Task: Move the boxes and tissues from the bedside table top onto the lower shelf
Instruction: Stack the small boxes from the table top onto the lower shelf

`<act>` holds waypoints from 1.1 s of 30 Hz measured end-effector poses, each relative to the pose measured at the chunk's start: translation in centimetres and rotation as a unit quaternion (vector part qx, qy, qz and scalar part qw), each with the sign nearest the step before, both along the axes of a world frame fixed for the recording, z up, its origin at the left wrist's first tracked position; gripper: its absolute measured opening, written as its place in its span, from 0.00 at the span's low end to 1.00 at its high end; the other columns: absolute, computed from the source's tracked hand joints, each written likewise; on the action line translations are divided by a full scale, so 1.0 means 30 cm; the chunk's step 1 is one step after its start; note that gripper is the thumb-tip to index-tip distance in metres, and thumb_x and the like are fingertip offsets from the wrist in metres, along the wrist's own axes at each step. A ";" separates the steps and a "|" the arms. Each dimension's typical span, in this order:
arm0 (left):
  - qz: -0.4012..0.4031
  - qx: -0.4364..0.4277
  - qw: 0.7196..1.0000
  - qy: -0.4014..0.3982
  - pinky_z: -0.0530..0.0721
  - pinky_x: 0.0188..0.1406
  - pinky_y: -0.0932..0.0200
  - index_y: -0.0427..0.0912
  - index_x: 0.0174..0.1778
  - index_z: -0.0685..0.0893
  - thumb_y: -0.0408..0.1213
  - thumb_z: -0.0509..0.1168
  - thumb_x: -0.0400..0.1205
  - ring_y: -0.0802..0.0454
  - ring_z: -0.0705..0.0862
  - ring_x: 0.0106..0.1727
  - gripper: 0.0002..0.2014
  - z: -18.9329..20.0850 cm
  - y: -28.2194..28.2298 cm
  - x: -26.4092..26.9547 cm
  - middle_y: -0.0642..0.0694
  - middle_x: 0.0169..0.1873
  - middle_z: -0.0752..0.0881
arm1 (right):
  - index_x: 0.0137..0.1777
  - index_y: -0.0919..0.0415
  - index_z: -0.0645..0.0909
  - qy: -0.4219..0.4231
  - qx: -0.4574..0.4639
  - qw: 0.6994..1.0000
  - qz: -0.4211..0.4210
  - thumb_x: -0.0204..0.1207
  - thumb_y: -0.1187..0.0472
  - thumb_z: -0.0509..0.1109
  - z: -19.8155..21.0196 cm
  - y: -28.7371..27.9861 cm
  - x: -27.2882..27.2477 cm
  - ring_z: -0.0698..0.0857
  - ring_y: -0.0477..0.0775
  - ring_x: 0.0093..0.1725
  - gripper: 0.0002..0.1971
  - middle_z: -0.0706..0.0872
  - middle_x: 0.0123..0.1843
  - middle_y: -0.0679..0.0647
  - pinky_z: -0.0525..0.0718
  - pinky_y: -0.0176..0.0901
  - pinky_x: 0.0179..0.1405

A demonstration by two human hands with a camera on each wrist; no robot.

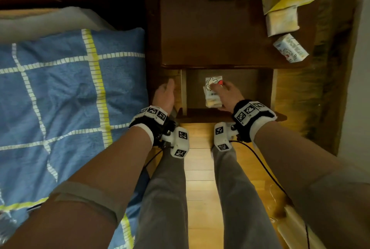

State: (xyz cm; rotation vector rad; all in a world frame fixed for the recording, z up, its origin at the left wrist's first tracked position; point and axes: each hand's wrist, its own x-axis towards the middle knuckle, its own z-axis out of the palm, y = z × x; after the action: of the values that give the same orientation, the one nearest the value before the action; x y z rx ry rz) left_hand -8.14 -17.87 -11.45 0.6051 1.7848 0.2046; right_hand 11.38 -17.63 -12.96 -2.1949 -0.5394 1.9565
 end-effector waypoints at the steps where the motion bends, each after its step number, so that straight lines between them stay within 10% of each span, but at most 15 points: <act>1: -0.026 0.013 0.999 0.031 0.77 0.70 0.49 0.41 0.70 0.81 0.55 0.54 0.87 0.44 0.83 0.63 0.25 -0.021 0.001 -0.021 0.47 0.58 0.84 | 0.81 0.52 0.66 -0.015 -0.008 0.999 0.035 0.76 0.44 0.69 -0.026 0.011 -0.013 0.84 0.60 0.65 0.35 0.80 0.73 0.55 0.85 0.56 0.60; 9: -0.134 0.165 0.855 0.473 0.71 0.71 0.42 0.42 0.72 0.75 0.40 0.68 0.73 0.36 0.74 0.72 0.28 -0.033 0.063 -0.221 0.38 0.69 0.77 | 0.79 0.63 0.68 -0.056 -0.022 0.986 0.154 0.82 0.50 0.65 -0.227 0.091 -0.160 0.77 0.64 0.71 0.30 0.76 0.75 0.62 0.75 0.53 0.68; 15: -0.293 0.027 0.904 0.311 0.61 0.83 0.36 0.42 0.87 0.55 0.47 0.69 0.77 0.37 0.58 0.86 0.45 -0.100 0.070 -0.263 0.37 0.86 0.60 | 0.78 0.66 0.68 -0.079 -0.045 0.976 0.200 0.82 0.57 0.66 -0.314 0.063 -0.193 0.81 0.62 0.60 0.27 0.80 0.61 0.61 0.81 0.55 0.62; 23: -0.162 0.066 0.980 0.093 0.77 0.74 0.42 0.45 0.83 0.61 0.55 0.72 0.77 0.42 0.78 0.74 0.42 -0.121 0.129 -0.090 0.43 0.77 0.75 | 0.77 0.65 0.69 -0.077 -0.002 0.972 0.221 0.80 0.62 0.69 -0.323 0.045 -0.149 0.83 0.66 0.65 0.26 0.83 0.67 0.64 0.84 0.57 0.63; 33: -0.248 -0.034 0.966 0.066 0.86 0.65 0.45 0.48 0.78 0.77 0.47 0.72 0.81 0.43 0.85 0.68 0.28 -0.262 -0.016 0.011 0.45 0.70 0.85 | 0.72 0.66 0.73 -0.054 -0.028 0.996 0.068 0.80 0.62 0.70 -0.365 0.044 -0.074 0.84 0.66 0.66 0.22 0.83 0.67 0.63 0.83 0.64 0.65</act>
State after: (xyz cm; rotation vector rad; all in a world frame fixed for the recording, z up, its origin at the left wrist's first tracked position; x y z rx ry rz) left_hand -7.83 -18.35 -19.30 1.0101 1.6998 -0.2450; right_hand 9.17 -16.32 -23.91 -2.3668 -0.6760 1.9482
